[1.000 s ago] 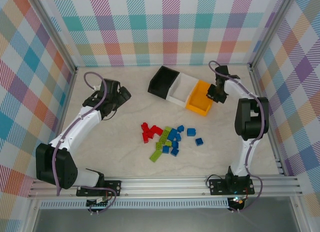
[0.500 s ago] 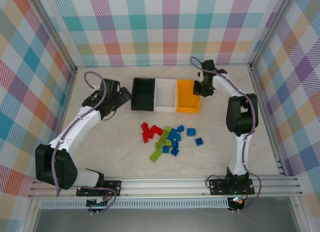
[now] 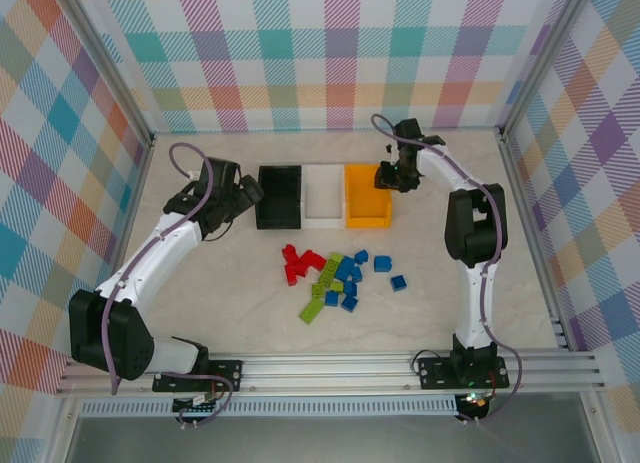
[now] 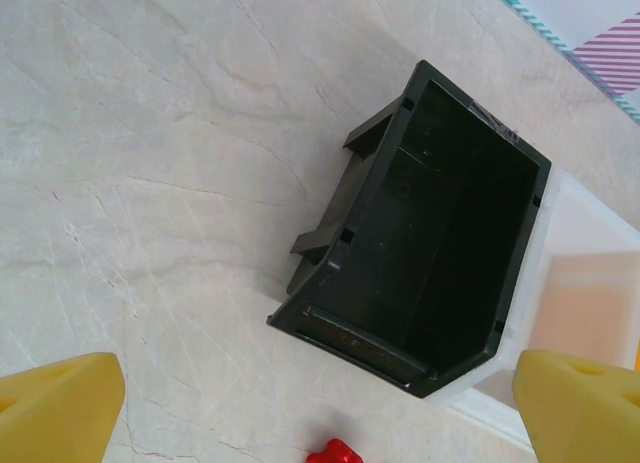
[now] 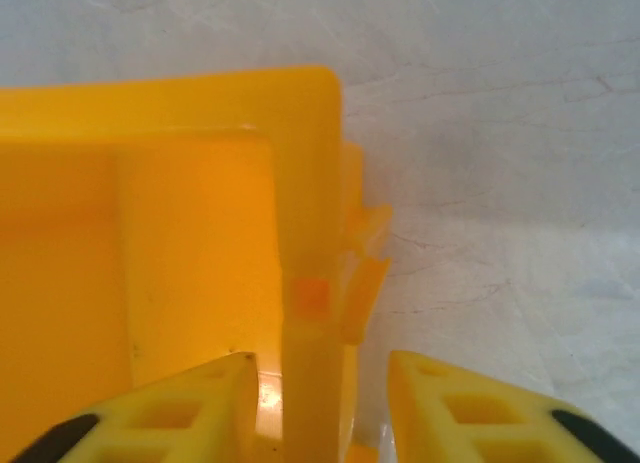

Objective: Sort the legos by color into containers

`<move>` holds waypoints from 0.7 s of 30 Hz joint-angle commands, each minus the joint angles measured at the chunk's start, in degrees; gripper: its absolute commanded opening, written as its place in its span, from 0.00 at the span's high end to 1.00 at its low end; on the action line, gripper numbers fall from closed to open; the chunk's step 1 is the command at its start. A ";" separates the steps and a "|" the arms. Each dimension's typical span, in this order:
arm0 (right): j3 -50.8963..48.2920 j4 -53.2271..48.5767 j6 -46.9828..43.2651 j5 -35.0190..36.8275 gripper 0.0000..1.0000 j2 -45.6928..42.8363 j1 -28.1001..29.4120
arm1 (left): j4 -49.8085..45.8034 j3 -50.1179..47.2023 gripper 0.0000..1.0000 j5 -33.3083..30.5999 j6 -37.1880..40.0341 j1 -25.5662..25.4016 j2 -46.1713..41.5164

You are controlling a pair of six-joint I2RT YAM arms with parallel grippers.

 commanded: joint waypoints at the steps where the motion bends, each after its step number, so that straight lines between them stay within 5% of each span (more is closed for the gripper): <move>1: 2.16 0.33 1.26 -1.46 0.45 -1.66 -0.38 | -1.75 0.84 0.00 0.30 1.33 -0.56 -0.99; 6: -4.07 4.02 4.07 -0.37 0.32 -10.64 0.50 | -2.31 0.19 0.00 -0.26 1.41 -2.02 -2.51; 11: -23.06 10.20 12.15 2.44 0.19 -25.47 2.92 | 1.52 -4.53 0.00 -13.92 2.13 -10.51 -9.28; 14: -34.43 10.69 16.12 6.20 0.18 -32.91 5.80 | -5.18 -3.73 0.00 -15.93 -1.49 -12.08 -11.72; 17: -44.85 9.98 18.86 8.10 0.18 -39.78 8.76 | -9.22 -2.35 0.00 -13.67 -3.04 -12.08 -11.30; 21: -55.75 7.44 20.31 10.12 0.19 -48.33 12.91 | -3.31 -7.86 0.00 -7.19 -3.21 -12.08 -13.74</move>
